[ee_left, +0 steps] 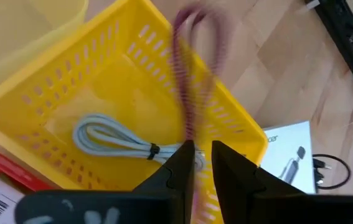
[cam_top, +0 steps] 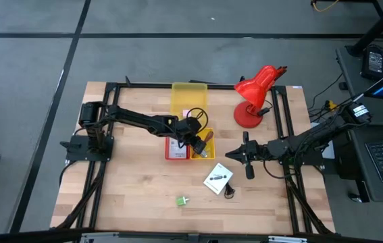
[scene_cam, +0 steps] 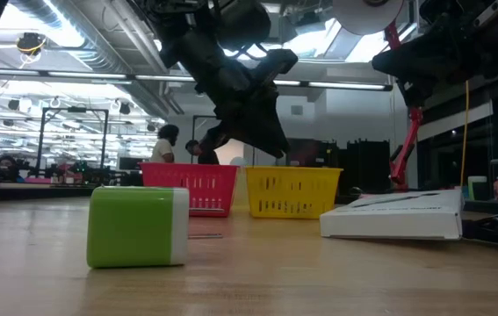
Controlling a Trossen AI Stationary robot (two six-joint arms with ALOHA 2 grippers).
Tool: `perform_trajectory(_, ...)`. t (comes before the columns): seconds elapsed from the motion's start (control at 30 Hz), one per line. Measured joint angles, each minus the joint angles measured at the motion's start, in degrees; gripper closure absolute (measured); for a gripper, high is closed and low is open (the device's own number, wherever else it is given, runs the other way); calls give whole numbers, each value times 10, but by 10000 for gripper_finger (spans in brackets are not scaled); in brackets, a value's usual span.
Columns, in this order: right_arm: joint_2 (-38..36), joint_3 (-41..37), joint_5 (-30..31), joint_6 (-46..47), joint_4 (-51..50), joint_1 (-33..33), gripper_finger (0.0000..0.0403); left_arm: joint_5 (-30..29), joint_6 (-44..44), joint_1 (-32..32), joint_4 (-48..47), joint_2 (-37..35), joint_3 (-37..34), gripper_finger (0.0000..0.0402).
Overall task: Pick and place items into bin
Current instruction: Put the pink charger cable into the yellow bin, then put the card reader box into the red bin
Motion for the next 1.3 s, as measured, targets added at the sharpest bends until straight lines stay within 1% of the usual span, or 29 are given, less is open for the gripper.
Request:
perform_trajectory(0.1, 0, 0, 0, 0, 0, 0, 402, 9, -17, 0, 0, 0, 0, 347)
perform_trajectory(0.23, 0, 0, 0, 0, 0, 0, 402, 10, -18, 0, 0, 0, 0, 346)
perform_trajectory(0.47, 0, 0, 0, 0, 5, 0, 402, 15, 6, 0, 16, 0, 0, 348)
perform_trajectory(0.6, 0, 0, 0, 0, 5, 0, 402, 31, 51, 0, 28, -6, 0, 354)
perform_trajectory(0.73, 0, 0, 0, 0, 5, 0, 402, 71, 127, -3, 27, -25, -1, 362)
perform_trajectory(0.8, 0, 0, 0, 0, 6, 0, 402, 70, 164, -12, 27, -38, -1, 368)
perform_trajectory(0.83, 0, 0, 0, 0, 5, 0, 402, 64, 182, -18, 25, -45, -1, 371)
perform_trajectory(0.9, 0, 0, 0, 0, 4, 0, 402, 30, 220, -32, 17, -61, -1, 377)
perform_trajectory(1.0, 0, 0, 0, 0, -3, 0, 402, -42, 287, -59, -1, -90, -2, 389)
perform_trajectory(1.07, 0, 0, 0, 1, -6, 0, 402, -96, 322, -80, 8, -111, -10, 398)
perform_trajectory(1.13, 0, 0, 0, 1, -8, 0, 402, -135, 341, -102, 11, -131, -24, 399)
perform_trajectory(1.23, 0, 0, 0, 1, -8, 0, 402, -172, 347, -130, 19, -156, -52, 398)
perform_trajectory(1.3, 0, 0, 0, 1, -8, 0, 402, -193, 351, -148, 49, -173, -81, 400)
